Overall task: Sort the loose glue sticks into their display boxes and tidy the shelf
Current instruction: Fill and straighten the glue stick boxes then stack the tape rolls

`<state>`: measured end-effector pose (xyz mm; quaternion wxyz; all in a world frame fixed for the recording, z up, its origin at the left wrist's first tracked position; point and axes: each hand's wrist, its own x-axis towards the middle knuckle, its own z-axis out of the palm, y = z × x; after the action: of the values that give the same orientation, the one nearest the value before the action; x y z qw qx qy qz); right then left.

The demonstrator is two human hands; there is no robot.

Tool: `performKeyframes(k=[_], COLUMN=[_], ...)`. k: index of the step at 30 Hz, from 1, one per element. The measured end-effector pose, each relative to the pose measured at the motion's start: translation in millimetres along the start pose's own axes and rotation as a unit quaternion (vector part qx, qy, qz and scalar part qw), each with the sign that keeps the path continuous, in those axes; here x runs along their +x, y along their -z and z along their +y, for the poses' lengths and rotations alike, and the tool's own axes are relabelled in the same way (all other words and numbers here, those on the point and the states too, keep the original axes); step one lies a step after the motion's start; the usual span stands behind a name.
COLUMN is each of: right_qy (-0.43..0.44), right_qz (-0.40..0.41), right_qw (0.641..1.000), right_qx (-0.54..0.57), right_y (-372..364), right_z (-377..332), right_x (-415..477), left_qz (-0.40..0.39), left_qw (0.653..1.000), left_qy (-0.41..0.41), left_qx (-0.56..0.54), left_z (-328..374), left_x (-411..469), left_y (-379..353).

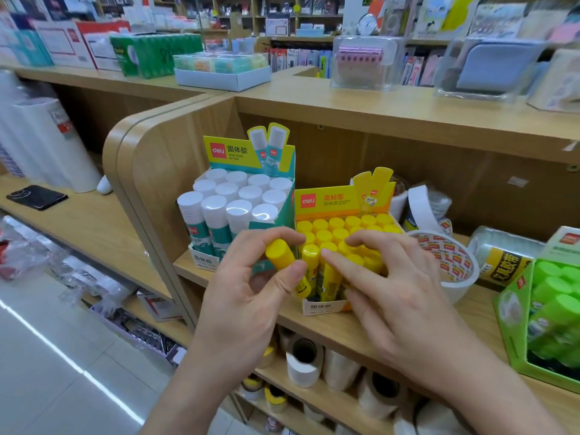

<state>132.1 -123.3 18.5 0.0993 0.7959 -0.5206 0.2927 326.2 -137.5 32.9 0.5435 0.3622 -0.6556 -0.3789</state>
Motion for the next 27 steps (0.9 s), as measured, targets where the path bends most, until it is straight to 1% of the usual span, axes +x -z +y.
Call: performKeyframes(k=[4, 6, 9, 16, 19, 24, 27], right_qy=[-0.055, -0.073, -0.086, -0.135, -0.136, -0.145, -0.129], right_qz=[0.054, 0.063, 0.055, 0.027, 0.027, 0.001, -0.010], right_qw=[0.995, 0.992, 0.991, 0.979, 0.979, 0.983, 0.989], right_qx=[0.066, 0.079, 0.091, 0.150, 0.147, 0.111, 0.070], right_y=[11.5, 14.4, 13.6, 11.1, 9.9, 9.2, 11.4], right_z=[5.6, 9.0, 12.1, 14.0, 16.3, 20.6, 22.7], right_x=[-1.9, -4.3, -9.0, -17.3, -18.8, -21.0, -20.4], left_qz=[0.028, 0.047, 0.051, 0.039, 0.032, 0.042, 0.037], left_qw=[0.999, 0.998, 0.994, 0.980, 0.973, 0.962, 0.942], left_qy=[-0.014, -0.019, -0.046, -0.123, -0.144, -0.160, -0.179], left_qx=[0.017, 0.032, 0.082, 0.153, 0.180, 0.217, 0.280], left_z=[-5.4, -9.8, -16.2, -20.1, -28.1, -37.5, -40.1], left_x=[1.7, 0.1, -2.1, 0.0, -1.0, -2.6, -1.9], left_y=[-8.3, -12.8, -15.9, -19.5, -21.5, -22.4, -20.8])
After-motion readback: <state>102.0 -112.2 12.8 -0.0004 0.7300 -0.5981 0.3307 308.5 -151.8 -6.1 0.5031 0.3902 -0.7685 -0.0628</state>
